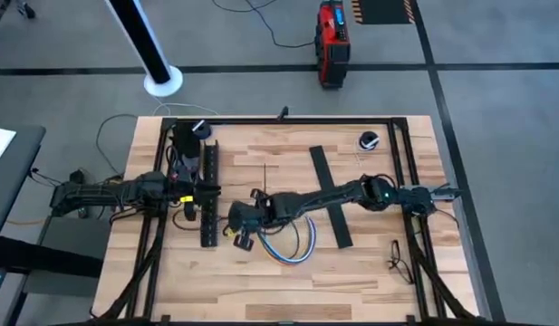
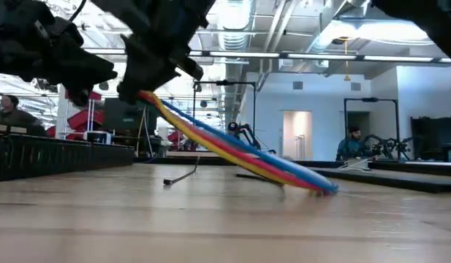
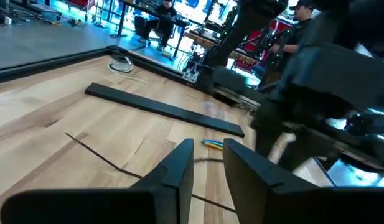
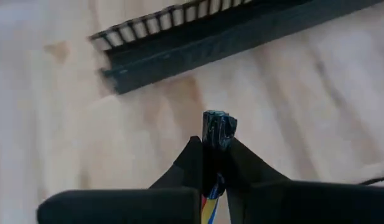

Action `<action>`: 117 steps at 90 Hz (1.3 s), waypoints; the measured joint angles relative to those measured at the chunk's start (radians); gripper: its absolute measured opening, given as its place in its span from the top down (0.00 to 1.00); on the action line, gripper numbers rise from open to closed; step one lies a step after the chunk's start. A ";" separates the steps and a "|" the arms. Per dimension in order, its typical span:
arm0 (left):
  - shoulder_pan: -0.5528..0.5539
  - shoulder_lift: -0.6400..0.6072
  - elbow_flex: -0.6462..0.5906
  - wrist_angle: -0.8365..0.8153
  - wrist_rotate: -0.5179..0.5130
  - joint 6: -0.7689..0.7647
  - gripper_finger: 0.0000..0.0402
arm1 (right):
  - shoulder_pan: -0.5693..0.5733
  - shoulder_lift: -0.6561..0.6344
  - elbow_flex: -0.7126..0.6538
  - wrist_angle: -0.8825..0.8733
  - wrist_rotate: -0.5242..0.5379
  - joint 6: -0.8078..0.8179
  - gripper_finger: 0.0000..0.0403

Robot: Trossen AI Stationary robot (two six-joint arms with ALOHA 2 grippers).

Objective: Ziptie cables
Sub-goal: Wrap the black zip tie on the cable

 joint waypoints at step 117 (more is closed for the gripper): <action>0.000 0.000 0.010 0.168 -0.035 0.221 0.80 | -0.277 0.053 -0.002 0.129 -0.438 -0.507 0.83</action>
